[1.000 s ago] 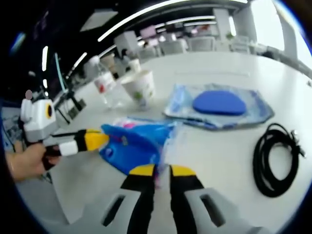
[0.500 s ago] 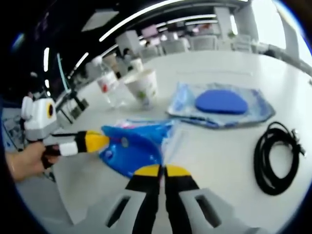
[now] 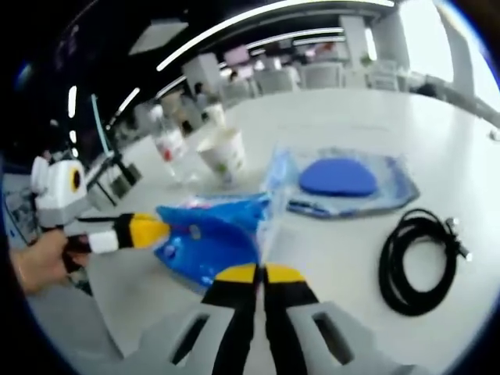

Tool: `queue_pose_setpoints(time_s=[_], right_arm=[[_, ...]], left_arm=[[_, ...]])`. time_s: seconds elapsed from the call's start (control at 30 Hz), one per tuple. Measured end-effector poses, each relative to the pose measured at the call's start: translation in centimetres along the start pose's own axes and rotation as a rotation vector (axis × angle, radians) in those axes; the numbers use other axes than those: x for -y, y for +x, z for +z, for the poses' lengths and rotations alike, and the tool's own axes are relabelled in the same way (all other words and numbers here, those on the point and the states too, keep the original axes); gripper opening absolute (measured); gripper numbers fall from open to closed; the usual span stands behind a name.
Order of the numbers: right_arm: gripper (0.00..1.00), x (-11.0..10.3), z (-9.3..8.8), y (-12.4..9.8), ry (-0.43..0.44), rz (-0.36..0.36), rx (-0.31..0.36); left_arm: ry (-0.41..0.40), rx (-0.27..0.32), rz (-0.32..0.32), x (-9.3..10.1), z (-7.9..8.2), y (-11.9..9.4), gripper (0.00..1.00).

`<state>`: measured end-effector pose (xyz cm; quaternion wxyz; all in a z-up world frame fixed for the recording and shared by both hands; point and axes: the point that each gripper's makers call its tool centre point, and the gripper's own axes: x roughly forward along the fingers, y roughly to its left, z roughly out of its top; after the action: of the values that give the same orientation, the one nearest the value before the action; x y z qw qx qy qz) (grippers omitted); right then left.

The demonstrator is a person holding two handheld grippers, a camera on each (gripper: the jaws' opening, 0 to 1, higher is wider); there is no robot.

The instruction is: Arrange the tabletop items into an orderly group along one side of the table until the central work area is clear of visible clutter.

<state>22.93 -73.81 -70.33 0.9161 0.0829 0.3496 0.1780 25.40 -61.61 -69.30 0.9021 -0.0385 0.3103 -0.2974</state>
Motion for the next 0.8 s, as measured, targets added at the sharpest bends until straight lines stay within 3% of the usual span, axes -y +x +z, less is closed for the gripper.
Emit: queue_pose_setpoints(time_s=[0.33,0.8], right_arm=[[0.0,1.7,2.0,-3.0,-0.001,-0.03,0.013],[0.0,5.4,5.7,-7.2,-0.002,-0.094,0.071]], left_arm=[[-0.032,0.01,-0.062,3.2,2.1,-0.1,0.0],[0.024,0.047,-0.181,8.4,7.4,1.2,0.0]])
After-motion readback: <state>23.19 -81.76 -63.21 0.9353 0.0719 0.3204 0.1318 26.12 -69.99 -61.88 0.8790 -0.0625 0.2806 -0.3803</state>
